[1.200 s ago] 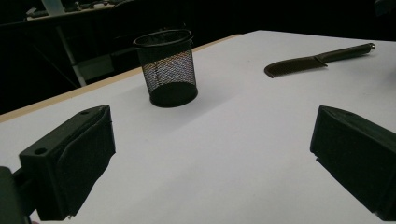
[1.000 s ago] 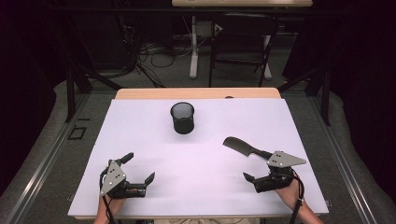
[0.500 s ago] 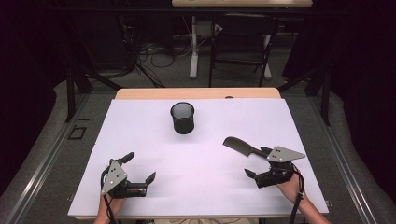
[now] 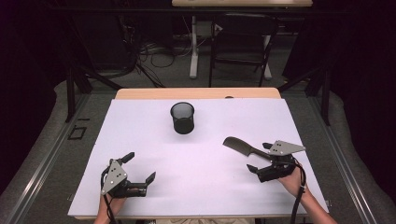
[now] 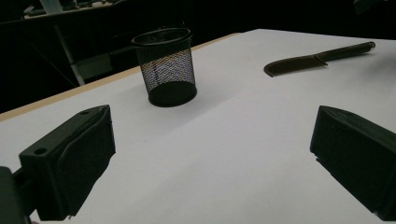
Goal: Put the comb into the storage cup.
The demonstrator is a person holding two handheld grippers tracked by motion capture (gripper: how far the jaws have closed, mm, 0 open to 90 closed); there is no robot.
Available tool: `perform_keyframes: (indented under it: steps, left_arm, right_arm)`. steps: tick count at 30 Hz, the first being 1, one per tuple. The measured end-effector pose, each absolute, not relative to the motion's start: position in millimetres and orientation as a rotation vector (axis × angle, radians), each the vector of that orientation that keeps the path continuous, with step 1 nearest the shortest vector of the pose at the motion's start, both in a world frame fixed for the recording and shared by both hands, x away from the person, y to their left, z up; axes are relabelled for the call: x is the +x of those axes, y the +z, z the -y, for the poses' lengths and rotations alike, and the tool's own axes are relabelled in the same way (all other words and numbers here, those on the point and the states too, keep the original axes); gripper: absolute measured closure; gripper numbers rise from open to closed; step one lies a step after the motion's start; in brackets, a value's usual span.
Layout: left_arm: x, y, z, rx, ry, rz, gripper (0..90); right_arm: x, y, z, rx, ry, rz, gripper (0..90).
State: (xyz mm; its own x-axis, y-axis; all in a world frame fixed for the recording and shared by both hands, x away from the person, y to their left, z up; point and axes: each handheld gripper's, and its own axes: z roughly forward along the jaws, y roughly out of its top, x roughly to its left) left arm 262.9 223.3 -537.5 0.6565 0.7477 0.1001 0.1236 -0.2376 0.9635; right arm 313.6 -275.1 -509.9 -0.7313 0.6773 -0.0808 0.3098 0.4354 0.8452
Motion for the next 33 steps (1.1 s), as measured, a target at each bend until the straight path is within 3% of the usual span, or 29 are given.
perform_keyframes:
  steps: [33]
  left_arm:
    - [264, -538, -225, 1.752, 0.683, -0.712, 0.0]
  right_arm:
    - [343, -500, 277, 0.794, 1.104, -2.405, 0.0]
